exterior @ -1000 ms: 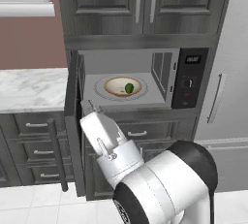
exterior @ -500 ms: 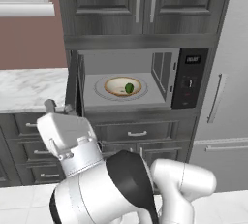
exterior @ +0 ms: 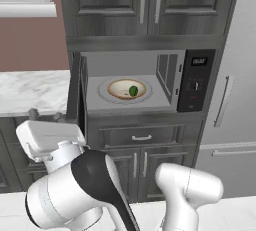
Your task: Pick the avocado from the sink and place it in the bowl. Then pick the bowl and place it in the microwave. Then close the microwave door and press the start button.
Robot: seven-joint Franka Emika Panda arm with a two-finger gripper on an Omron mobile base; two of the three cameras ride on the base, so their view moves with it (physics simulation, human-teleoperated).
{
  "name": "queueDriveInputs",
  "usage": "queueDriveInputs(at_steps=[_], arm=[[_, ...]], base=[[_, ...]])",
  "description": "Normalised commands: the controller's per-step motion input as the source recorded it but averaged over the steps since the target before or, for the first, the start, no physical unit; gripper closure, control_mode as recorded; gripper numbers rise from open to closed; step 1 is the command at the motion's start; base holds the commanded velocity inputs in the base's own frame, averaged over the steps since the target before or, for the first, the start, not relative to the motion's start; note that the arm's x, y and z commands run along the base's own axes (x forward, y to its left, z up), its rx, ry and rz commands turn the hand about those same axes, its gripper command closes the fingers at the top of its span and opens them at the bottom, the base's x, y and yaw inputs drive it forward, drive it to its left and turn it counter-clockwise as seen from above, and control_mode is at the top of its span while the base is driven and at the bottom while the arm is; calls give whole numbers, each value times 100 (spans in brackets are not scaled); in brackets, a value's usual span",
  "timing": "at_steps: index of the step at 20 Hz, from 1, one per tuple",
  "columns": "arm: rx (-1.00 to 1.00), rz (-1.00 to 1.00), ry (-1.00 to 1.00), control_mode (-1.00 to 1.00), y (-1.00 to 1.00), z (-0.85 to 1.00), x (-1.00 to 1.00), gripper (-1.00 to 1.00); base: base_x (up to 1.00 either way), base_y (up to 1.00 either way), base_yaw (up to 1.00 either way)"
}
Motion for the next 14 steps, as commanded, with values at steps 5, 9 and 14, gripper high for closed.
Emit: queueDriveInputs(at_steps=[5,9,14], arm=[[2,-21,19,-100,53,-43,-99,-100],[0,-27,26,-100,78,-32,-87,-100],[-9,-28,28,-100,98,-33,-39,-100]], base=[[0,0,0],[0,0,0],[0,0,0]])
